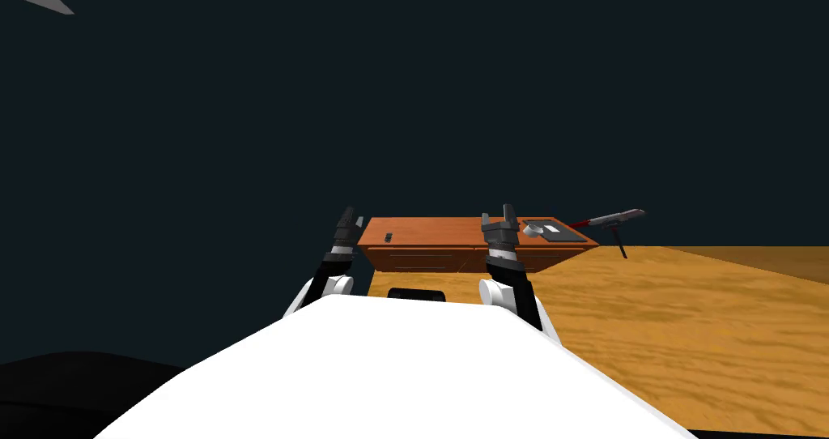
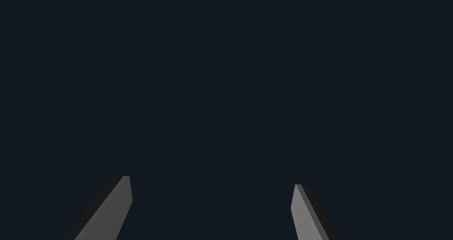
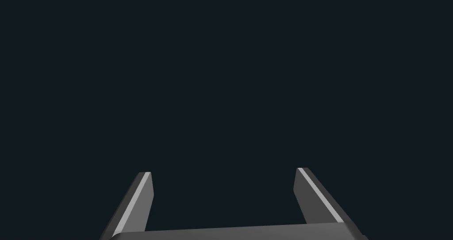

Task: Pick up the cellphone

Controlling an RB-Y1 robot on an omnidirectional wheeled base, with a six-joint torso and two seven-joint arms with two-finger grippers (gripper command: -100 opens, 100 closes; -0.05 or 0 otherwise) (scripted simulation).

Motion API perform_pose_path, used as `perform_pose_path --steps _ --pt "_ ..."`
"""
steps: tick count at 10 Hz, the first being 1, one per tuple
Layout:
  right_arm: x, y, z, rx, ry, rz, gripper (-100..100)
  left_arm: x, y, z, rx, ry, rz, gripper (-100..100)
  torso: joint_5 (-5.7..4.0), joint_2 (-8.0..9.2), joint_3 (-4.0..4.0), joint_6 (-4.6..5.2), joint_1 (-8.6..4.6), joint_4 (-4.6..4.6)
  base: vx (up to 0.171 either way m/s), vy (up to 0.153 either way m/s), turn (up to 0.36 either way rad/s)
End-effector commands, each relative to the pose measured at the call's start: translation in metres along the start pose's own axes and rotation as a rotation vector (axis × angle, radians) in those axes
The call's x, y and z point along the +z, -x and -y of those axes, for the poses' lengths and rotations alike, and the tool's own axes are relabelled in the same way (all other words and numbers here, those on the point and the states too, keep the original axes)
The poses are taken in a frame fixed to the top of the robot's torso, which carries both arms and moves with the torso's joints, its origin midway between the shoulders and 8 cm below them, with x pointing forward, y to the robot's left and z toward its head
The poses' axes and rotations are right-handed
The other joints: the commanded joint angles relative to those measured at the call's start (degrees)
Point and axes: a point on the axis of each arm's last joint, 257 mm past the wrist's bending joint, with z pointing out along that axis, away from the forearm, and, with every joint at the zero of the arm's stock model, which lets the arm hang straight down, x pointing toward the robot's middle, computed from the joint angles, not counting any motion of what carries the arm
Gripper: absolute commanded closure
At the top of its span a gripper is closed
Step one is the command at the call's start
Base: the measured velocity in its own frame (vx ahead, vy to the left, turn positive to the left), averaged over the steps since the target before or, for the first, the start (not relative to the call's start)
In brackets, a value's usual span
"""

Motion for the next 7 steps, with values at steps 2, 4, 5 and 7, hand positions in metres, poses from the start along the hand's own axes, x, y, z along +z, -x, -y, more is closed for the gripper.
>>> perform_pose_path --steps 2,4,5,7 --pt "0.000 0.000 0.000 0.000 0.000 0.000 0 -0.020 0.008 -0.053 0.038 0.152 -0.030 -100 0.00 0.06 0.03 0.00 -0.04 0.01 -0.106 -0.002 -0.227" --pt "0.000 0.000 0.000 0.000 0.000 0.000 0 -0.029 0.012 -0.075 0.052 0.216 -0.040 -100 0.01 0.00 0.01 -0.03 0.01 0.01 -0.071 0.009 -0.125" --pt "0.000 0.000 0.000 0.000 0.000 0.000 0 -0.039 0.017 -0.096 0.065 0.279 -0.050 -100 0.00 -0.04 -0.02 0.00 0.00 0.00 -0.073 0.003 -0.277" --pt "0.000 0.000 0.000 0.000 0.000 0.000 0 -0.052 0.022 -0.121 0.079 0.351 -0.060 -100 0.00 -0.10 -0.05 -0.04 0.02 -0.01 -0.049 0.009 -0.156"
